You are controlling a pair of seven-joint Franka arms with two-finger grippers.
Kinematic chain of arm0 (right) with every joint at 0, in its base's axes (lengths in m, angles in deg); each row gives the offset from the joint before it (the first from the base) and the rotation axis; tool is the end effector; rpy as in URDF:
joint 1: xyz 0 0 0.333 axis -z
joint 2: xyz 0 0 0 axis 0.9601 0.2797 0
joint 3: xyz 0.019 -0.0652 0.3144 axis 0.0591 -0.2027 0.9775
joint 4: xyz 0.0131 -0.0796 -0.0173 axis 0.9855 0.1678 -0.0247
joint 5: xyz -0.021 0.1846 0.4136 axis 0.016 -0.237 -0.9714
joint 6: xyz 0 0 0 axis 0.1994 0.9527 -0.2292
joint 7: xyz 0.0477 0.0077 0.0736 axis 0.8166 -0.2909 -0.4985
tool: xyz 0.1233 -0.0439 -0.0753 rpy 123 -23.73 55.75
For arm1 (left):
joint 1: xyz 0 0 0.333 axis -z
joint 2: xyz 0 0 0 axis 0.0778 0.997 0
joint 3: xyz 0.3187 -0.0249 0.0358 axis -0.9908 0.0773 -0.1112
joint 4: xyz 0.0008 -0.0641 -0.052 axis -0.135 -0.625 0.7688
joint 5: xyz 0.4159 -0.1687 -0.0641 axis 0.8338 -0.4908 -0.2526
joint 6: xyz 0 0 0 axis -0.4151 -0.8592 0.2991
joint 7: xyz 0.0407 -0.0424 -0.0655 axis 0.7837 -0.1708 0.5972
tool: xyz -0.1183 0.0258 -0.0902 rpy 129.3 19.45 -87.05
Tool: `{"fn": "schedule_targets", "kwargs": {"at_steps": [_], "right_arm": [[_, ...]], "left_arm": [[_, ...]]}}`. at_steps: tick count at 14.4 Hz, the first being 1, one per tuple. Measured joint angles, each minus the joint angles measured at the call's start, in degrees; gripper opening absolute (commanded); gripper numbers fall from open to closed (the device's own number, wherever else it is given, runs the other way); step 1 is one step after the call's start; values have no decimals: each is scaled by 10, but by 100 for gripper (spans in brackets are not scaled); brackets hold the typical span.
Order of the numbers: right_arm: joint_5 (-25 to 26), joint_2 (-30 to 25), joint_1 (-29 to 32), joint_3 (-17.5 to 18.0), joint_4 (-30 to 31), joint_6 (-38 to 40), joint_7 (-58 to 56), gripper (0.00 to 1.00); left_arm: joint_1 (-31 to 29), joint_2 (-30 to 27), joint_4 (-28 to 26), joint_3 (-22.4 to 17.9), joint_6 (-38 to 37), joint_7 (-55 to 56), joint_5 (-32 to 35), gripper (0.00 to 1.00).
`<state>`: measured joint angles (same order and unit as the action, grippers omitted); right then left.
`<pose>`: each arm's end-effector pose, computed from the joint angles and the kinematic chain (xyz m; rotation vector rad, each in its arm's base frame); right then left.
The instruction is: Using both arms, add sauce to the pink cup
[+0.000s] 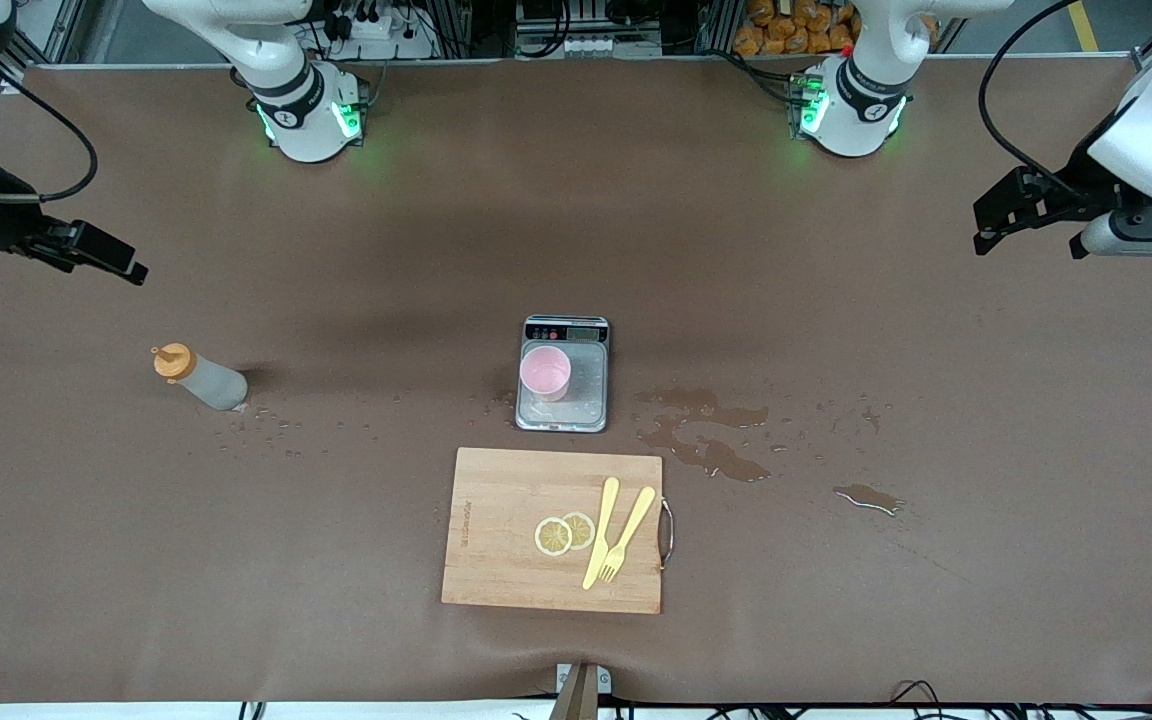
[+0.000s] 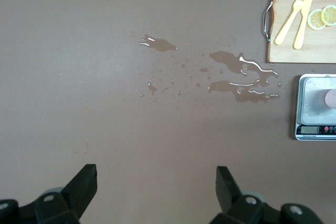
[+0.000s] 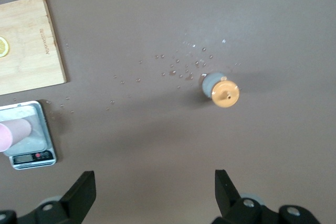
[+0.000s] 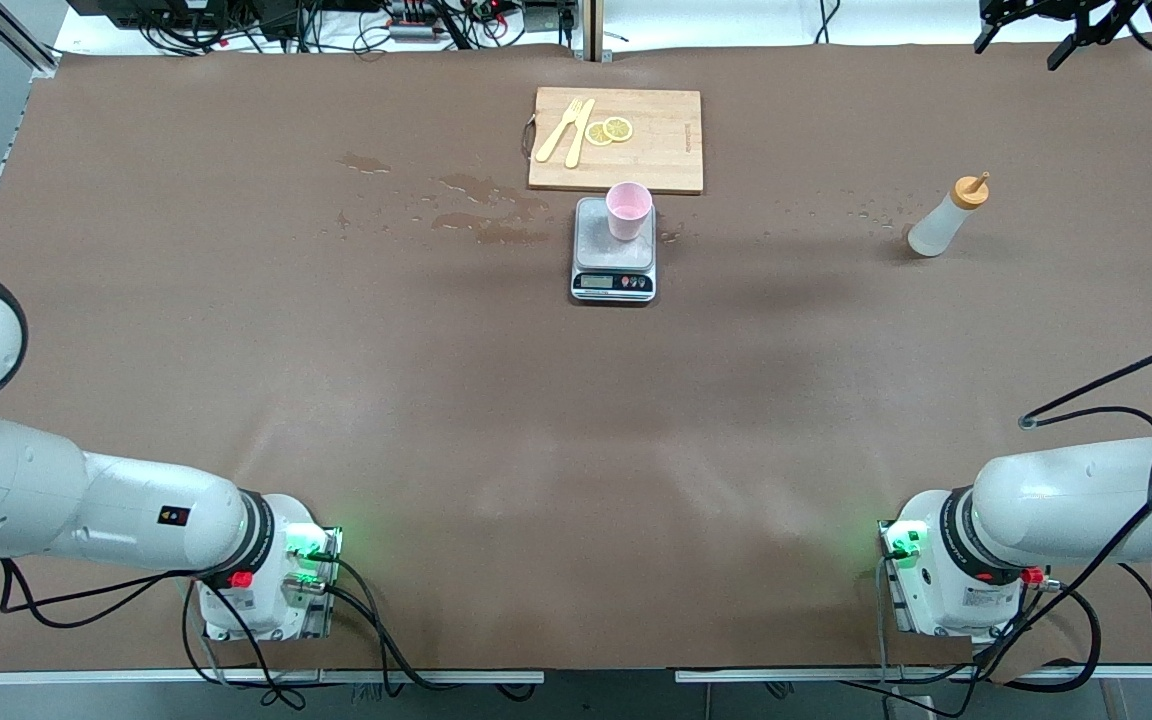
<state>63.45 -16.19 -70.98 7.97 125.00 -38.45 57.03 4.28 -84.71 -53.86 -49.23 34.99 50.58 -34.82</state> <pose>0.5963 -0.0022 0.5488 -3.0353 0.3187 0.0438 0.6015 -0.1088 0.6232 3.1283 -0.0873 0.0814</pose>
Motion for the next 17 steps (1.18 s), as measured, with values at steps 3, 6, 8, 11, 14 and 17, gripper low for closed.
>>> {"fn": "schedule_targets", "kwargs": {"at_steps": [3, 6, 8, 11, 14, 17], "right_arm": [[9, 3, 1, -2, -10, -10, -7, 100], [10, 9, 5, -2, -29, -10, -10, 100], [10, 16, 5, -2, -42, -10, -11, 100], [10, 25, 6, -2, -55, -10, -12, 100], [10, 29, 6, -2, -57, -10, -13, 100], [10, 30, 6, -2, -57, -10, -13, 100]], "left_arm": [[0, 0, 0, 0, 3, 0, 0, 100], [0, 0, 0, 0, 3, 0, 0, 100], [0, 0, 0, 0, 3, -1, 0, 100], [0, 0, 0, 0, 2, -27, 0, 100], [0, 0, 0, -1, -3, -41, 0, 100], [0, 0, 0, -2, -4, -41, 0, 100]]}}
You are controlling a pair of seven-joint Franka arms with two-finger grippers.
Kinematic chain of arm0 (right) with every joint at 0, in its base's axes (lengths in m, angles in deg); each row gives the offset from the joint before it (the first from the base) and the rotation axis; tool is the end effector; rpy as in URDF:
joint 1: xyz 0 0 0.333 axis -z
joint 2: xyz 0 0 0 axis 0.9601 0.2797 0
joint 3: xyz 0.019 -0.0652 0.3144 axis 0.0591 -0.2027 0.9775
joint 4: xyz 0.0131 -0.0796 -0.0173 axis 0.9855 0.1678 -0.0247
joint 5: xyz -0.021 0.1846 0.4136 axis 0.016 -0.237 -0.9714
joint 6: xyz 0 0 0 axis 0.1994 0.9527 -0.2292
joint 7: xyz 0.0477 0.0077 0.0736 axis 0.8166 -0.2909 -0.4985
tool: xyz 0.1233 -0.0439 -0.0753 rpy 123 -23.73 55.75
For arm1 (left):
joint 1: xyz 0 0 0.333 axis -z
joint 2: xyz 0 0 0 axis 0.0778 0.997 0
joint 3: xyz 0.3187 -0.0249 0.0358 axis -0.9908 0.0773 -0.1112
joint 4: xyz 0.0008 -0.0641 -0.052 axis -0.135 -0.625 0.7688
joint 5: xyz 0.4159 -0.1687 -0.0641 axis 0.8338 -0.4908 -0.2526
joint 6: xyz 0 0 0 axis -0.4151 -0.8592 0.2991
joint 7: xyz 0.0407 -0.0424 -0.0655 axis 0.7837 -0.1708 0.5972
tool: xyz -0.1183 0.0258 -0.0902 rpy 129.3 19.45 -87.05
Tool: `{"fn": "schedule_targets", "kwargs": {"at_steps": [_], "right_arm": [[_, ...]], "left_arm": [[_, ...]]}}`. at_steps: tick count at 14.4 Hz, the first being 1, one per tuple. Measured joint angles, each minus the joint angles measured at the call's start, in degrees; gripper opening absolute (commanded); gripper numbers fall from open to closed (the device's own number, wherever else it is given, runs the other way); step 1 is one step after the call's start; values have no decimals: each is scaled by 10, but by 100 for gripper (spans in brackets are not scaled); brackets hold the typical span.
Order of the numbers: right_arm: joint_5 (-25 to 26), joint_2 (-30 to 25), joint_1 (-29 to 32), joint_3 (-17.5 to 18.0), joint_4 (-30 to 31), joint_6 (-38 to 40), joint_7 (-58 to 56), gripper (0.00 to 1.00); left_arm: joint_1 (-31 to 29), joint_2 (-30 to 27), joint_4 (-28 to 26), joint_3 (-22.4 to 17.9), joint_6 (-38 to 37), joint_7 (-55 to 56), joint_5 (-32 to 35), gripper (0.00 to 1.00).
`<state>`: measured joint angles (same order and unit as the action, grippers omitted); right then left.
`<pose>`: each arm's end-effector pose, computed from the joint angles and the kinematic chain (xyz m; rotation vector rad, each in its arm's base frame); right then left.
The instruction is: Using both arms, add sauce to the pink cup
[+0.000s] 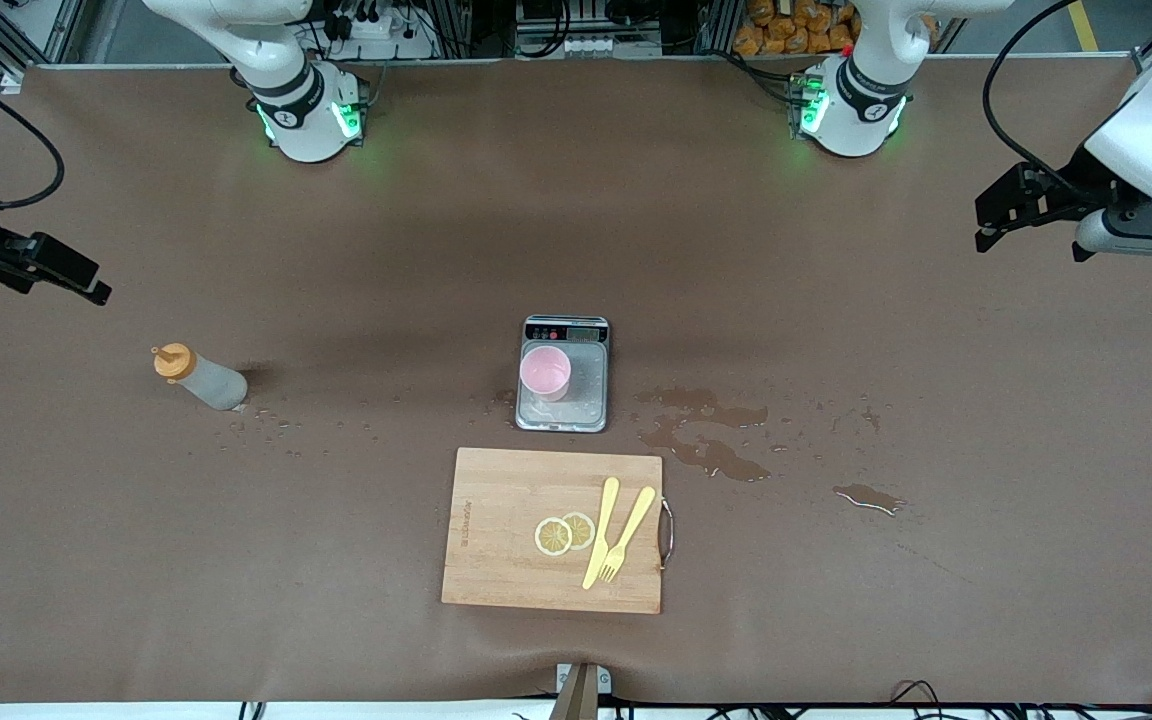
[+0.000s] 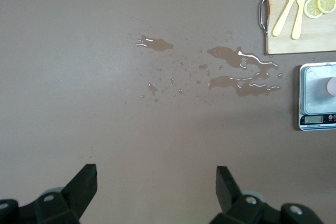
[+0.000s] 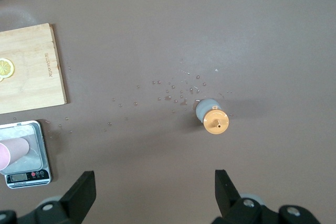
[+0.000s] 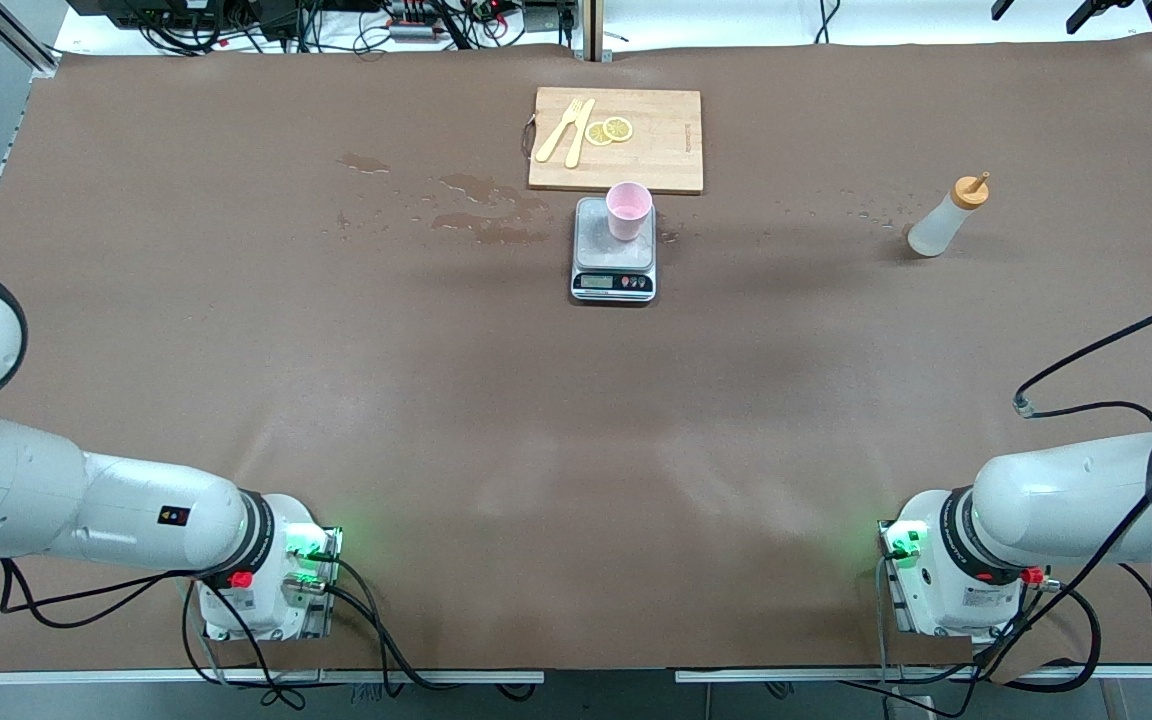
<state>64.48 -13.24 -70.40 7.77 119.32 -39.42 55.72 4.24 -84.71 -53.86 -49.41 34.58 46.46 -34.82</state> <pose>0.6200 -0.0142 0.5724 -3.0493 0.3018 -0.0588 0.6009 -0.1063 0.6225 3.1265 -0.1939 0.0709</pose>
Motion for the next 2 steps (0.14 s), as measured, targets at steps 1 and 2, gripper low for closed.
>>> {"fn": "schedule_targets", "kwargs": {"at_steps": [1, 2], "right_arm": [[0, 0, 0, 0, 0, 0, 0, 100], [0, 0, 1, 0, 0, 0, 0, 100]], "left_arm": [[0, 0, 0, 0, 0, 0, 0, 100], [0, 0, 0, 0, 0, 0, 0, 100]]}}
